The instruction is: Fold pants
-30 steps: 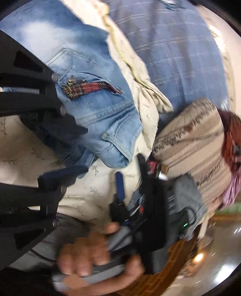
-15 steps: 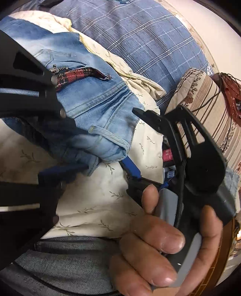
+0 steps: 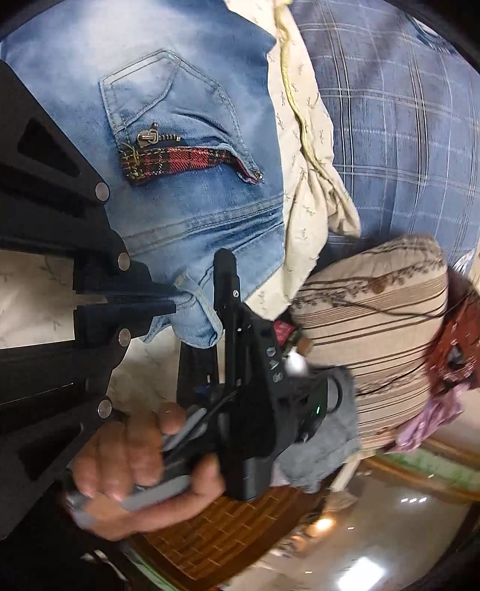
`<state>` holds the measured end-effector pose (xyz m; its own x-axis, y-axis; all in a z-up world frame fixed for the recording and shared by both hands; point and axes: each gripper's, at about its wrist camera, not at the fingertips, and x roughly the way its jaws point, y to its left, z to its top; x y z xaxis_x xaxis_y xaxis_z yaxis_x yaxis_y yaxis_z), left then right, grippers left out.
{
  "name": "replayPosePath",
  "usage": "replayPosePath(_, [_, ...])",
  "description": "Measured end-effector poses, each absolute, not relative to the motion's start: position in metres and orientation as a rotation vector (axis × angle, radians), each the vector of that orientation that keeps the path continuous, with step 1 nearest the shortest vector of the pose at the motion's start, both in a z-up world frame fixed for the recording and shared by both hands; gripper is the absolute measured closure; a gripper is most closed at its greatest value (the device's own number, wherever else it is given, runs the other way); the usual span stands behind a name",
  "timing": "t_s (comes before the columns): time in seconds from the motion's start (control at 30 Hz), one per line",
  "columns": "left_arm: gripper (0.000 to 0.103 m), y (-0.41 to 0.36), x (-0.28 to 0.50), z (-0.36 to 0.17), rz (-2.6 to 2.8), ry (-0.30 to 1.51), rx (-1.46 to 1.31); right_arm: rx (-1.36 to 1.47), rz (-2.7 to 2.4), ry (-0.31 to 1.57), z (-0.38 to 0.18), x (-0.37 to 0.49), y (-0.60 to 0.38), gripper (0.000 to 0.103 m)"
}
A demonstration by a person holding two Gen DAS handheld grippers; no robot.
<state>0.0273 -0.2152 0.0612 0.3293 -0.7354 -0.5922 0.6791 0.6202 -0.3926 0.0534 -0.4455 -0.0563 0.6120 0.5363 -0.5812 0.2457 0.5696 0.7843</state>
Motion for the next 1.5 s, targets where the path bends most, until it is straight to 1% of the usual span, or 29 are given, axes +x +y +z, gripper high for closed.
replayPosePath(0.13, [0.103, -0.193, 0.025, 0.074, -0.919, 0.794, -0.168, 0.846, 0.229, 0.812, -0.021, 0.047, -0.422, 0.094])
replayPosePath(0.27, [0.103, -0.157, 0.029, 0.079, -0.918, 0.804, -0.312, 0.689, 0.226, 0.746, 0.016, 0.046, -0.384, 0.095])
replayPosePath(0.43, [0.102, -0.078, 0.030, 0.094, -0.886, 0.756, -0.493, 0.568, 0.306, 0.682, 0.060, 0.058, -0.308, 0.094])
replayPosePath(0.53, [0.102, -0.023, 0.031, 0.096, -0.830, 0.729, -0.594, 0.499, 0.356, 0.708, 0.075, 0.078, -0.254, 0.094])
replayPosePath(0.67, [0.101, 0.043, 0.033, 0.077, -0.674, 0.735, -0.638, 0.426, 0.410, 0.799, 0.067, 0.112, -0.183, 0.094])
replayPosePath(0.8, [0.101, 0.097, 0.040, 0.043, -0.493, 0.799, -0.706, 0.384, 0.449, 0.901, 0.029, 0.143, -0.121, 0.091])
replayPosePath(0.87, [0.101, 0.113, 0.046, 0.026, -0.409, 0.861, -0.699, 0.393, 0.464, 0.951, 0.004, 0.157, -0.104, 0.078])
replayPosePath(0.93, [0.096, 0.122, 0.054, 0.010, -0.360, 0.934, -0.708, 0.452, 0.478, 1.019, -0.023, 0.168, -0.100, 0.077])
replayPosePath(0.97, [0.089, 0.128, 0.059, -0.001, -0.347, 0.986, -0.747, 0.488, 0.481, 1.043, -0.030, 0.169, -0.103, 0.076])
replayPosePath(1.0, [0.086, 0.131, 0.062, -0.008, -0.335, 1.020, -0.785, 0.522, 0.488, 1.048, -0.032, 0.167, -0.107, 0.074])
replayPosePath(1.03, [0.077, 0.136, 0.062, -0.012, -0.330, 1.031, -0.824, 0.549, 0.495, 1.035, -0.031, 0.162, -0.113, 0.067])
replayPosePath(1.07, [0.069, 0.141, 0.062, -0.013, -0.333, 1.026, -0.859, 0.558, 0.486, 1.002, -0.024, 0.153, -0.122, 0.056])
replayPosePath(1.1, [0.066, 0.144, 0.061, -0.014, -0.334, 1.018, -0.888, 0.556, 0.470, 0.973, -0.018, 0.144, -0.131, 0.053])
replayPosePath(1.17, [0.056, 0.147, 0.059, -0.009, -0.345, 0.990, -0.908, 0.538, 0.431, 0.912, -0.005, 0.121, -0.151, 0.040])
replayPosePath(1.2, [0.054, 0.148, 0.055, -0.009, -0.351, 0.978, -0.912, 0.531, 0.402, 0.896, -0.003, 0.113, -0.159, 0.039])
replayPosePath(1.3, [0.053, 0.152, 0.036, -0.004, -0.366, 0.911, -0.936, 0.541, 0.308, 0.877, -0.005, 0.089, -0.197, 0.039])
replayPosePath(1.5, [0.042, 0.156, 0.012, 0.017, -0.310, 0.778, -0.906, 0.570, 0.248, 0.958, -0.049, 0.076, -0.228, 0.039])
